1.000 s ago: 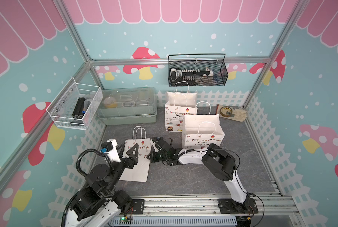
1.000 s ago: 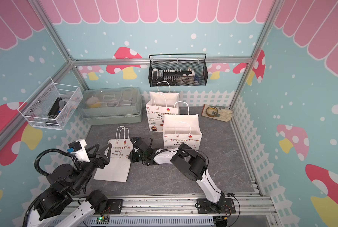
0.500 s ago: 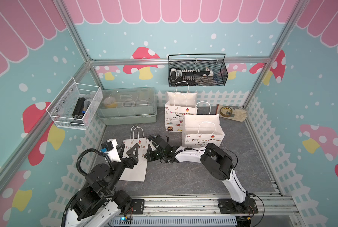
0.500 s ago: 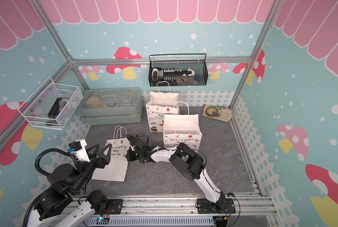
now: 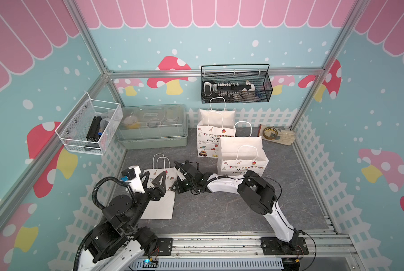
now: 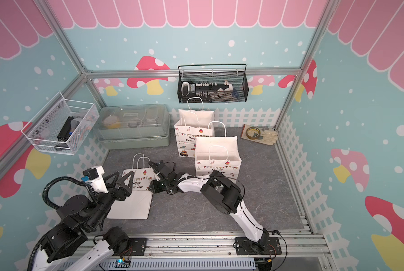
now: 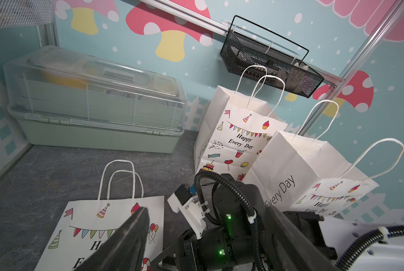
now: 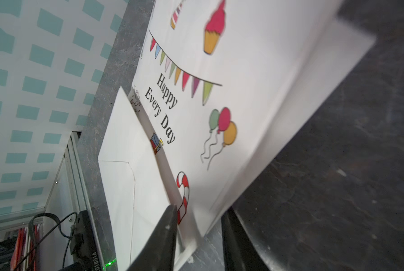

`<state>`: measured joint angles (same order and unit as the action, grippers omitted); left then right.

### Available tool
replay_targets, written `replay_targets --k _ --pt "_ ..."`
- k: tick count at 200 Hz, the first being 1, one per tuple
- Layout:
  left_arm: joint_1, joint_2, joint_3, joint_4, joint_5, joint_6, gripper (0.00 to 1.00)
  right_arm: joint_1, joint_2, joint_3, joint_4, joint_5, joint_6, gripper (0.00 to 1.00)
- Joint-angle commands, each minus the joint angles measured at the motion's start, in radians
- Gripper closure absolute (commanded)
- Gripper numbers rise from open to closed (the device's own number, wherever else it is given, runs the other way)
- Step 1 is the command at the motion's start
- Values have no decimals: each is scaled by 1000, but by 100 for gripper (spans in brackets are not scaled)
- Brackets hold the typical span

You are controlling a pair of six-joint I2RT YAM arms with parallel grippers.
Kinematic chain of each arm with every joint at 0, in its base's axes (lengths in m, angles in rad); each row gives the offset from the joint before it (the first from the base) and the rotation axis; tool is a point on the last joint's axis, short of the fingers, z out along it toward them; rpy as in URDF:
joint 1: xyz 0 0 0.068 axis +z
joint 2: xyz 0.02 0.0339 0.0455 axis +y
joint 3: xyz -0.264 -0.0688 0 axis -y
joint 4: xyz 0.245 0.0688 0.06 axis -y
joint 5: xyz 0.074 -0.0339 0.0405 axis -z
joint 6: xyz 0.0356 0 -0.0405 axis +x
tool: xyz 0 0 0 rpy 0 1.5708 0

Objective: Put away the paper bag
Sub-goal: Place the paper bag at the center of the board, then pick up the paper bag from the center of the board.

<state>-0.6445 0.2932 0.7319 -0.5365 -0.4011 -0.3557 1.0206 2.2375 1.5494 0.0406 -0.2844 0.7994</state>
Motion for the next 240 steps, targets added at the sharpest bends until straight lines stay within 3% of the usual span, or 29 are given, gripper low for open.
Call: replay_targets --k 1,46,76,106,186,240 --pt "-4 4 25 0 -10 4 22 -4 -35 -39 -19 55 -12 46" --pt "-4 3 20 -7 -12 3 22 -4 -113 -72 -62 169 -77 29" --pt "-4 0 19 -13 -5 2 22 1 -206 -112 -67 211 -138 25" --pt "-4 -2 22 -22 0 6 22 18 -330 -150 -95 160 -258 25" --pt "-4 125 47 23 156 18 19 29 -914 -380 -226 90 -441 21" --pt "-4 188 -18 169 313 14 14 27 -1248 -426 -573 353 -536 18"
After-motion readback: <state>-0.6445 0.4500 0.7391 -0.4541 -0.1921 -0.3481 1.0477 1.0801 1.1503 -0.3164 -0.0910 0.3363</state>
